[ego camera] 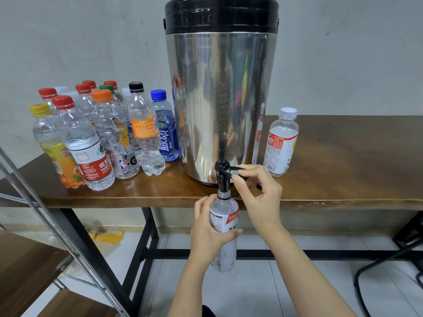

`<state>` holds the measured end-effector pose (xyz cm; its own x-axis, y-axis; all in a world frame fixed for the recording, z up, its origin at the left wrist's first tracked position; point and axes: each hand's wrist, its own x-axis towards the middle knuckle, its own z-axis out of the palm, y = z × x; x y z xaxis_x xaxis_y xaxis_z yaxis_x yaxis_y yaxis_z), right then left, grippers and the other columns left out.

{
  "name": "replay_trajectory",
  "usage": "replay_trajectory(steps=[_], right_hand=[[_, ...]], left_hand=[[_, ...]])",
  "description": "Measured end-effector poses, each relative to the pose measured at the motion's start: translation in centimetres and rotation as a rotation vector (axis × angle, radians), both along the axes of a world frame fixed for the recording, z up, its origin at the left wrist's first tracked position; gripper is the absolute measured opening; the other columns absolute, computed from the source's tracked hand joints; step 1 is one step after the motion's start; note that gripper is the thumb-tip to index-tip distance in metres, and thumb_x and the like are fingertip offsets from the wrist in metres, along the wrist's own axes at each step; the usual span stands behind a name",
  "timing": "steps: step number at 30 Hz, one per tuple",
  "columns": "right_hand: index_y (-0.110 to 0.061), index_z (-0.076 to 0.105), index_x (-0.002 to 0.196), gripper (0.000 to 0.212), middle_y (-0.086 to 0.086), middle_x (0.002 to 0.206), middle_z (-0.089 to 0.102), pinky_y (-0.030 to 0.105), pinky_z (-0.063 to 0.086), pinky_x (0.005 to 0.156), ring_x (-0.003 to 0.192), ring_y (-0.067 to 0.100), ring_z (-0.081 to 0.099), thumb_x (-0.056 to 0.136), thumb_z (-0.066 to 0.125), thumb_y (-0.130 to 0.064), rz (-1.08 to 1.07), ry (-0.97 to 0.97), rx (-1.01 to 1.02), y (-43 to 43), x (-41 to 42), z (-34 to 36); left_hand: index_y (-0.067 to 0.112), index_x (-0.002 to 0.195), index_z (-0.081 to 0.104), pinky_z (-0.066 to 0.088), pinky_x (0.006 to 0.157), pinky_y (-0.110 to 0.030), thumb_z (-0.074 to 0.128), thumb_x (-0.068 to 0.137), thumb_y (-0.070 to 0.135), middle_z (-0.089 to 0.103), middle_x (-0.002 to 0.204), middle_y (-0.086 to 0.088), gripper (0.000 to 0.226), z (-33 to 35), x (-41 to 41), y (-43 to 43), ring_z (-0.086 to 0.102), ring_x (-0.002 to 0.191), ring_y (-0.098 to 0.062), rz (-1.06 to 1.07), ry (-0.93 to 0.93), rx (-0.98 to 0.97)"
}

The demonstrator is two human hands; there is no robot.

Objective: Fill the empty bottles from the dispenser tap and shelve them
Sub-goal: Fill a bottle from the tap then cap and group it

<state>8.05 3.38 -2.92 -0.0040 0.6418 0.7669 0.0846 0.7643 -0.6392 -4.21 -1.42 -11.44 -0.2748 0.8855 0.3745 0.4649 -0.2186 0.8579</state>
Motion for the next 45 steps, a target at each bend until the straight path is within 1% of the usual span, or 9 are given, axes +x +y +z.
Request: replay_trajectory(steps=[9,15,20,24,30,33,35,39,45], right_hand=[[-0.019,0.066,0.090,0.013,-0.010,0.100,0.067,0.014,0.046,0.075,0.092,0.011,0.063,0.086,0.066,-0.031,0.008,-0.001,-0.001,-0.2,0.0,0.1],[-0.020,0.065,0.091,0.014,-0.012,0.100,0.065,0.012,0.045,0.076,0.094,0.007,0.061,0.086,0.065,-0.033,0.008,-0.034,0.007,-0.2,0.2,0.4],[-0.011,0.068,0.092,0.025,-0.022,0.108,0.060,0.015,0.045,0.081,0.103,0.007,0.056,0.090,0.062,-0.035,-0.056,-0.153,0.066,0.2,0.5,0.4],[-0.006,0.068,0.091,0.020,-0.007,0.115,0.066,0.010,0.041,0.087,0.108,0.005,0.053,0.090,0.063,-0.025,-0.080,-0.224,0.173,0.3,0.8,0.6],[-0.005,0.071,0.091,0.018,0.002,0.105,0.070,0.015,0.046,0.086,0.097,0.009,0.058,0.091,0.063,-0.022,-0.079,-0.314,0.272,1.2,1.2,1.1],[-0.004,0.070,0.085,0.029,0.004,0.095,0.070,0.022,0.049,0.077,0.089,0.015,0.058,0.094,0.059,-0.030,-0.072,-0.325,0.320,1.0,0.8,2.4],[-0.004,0.067,0.081,0.035,0.001,0.082,0.064,0.019,0.042,0.070,0.080,0.011,0.049,0.094,0.057,-0.034,-0.054,-0.395,0.342,0.9,-0.1,4.1],[-0.011,0.064,0.082,0.026,-0.006,0.075,0.050,0.018,0.038,0.065,0.071,0.007,0.045,0.088,0.065,-0.036,0.014,-0.442,0.112,1.5,-2.4,6.8],[-0.016,0.067,0.087,0.026,0.000,0.078,0.059,0.013,0.038,0.065,0.072,0.005,0.051,0.084,0.067,-0.042,0.053,-0.401,0.003,1.6,-2.4,6.6]], left_hand=[[0.061,0.120,0.033,0.048,0.087,-0.017,0.092,0.056,0.037,0.036,0.129,0.020,0.090,-0.2,-0.1,0.1,0.046,0.119,0.002,-0.010,-0.004,0.009],[0.059,0.122,0.033,0.051,0.091,-0.024,0.089,0.052,0.046,0.036,0.130,0.018,0.090,-0.1,0.0,0.0,0.048,0.120,-0.004,0.003,0.001,0.004],[0.058,0.121,0.033,0.049,0.089,-0.018,0.092,0.054,0.041,0.036,0.129,0.021,0.090,-0.1,-0.1,0.0,0.045,0.119,0.004,-0.002,0.000,0.000],[0.057,0.122,0.034,0.049,0.089,-0.019,0.087,0.050,0.050,0.036,0.128,0.021,0.090,0.0,0.0,-0.1,0.047,0.118,0.000,-0.006,-0.001,0.008],[0.057,0.120,0.036,0.045,0.080,-0.009,0.085,0.048,0.051,0.036,0.127,0.024,0.088,0.1,0.0,-0.2,0.045,0.116,0.008,-0.005,-0.023,0.012],[0.056,0.121,0.036,0.045,0.081,-0.007,0.087,0.049,0.049,0.036,0.127,0.022,0.089,0.0,0.0,-0.1,0.045,0.116,0.008,-0.010,-0.020,0.008],[0.056,0.122,0.035,0.046,0.081,-0.009,0.089,0.052,0.046,0.036,0.128,0.020,0.090,-0.1,-0.1,-0.1,0.045,0.117,0.008,-0.009,-0.015,0.002],[0.057,0.120,0.034,0.045,0.079,-0.004,0.095,0.057,0.036,0.036,0.128,0.018,0.091,-0.3,-0.1,-0.1,0.045,0.118,0.001,-0.006,0.002,-0.027],[0.054,0.118,0.037,0.045,0.081,-0.003,0.096,0.056,0.026,0.036,0.125,0.024,0.090,-0.4,-0.2,-0.3,0.045,0.119,-0.001,0.009,0.010,0.000]])
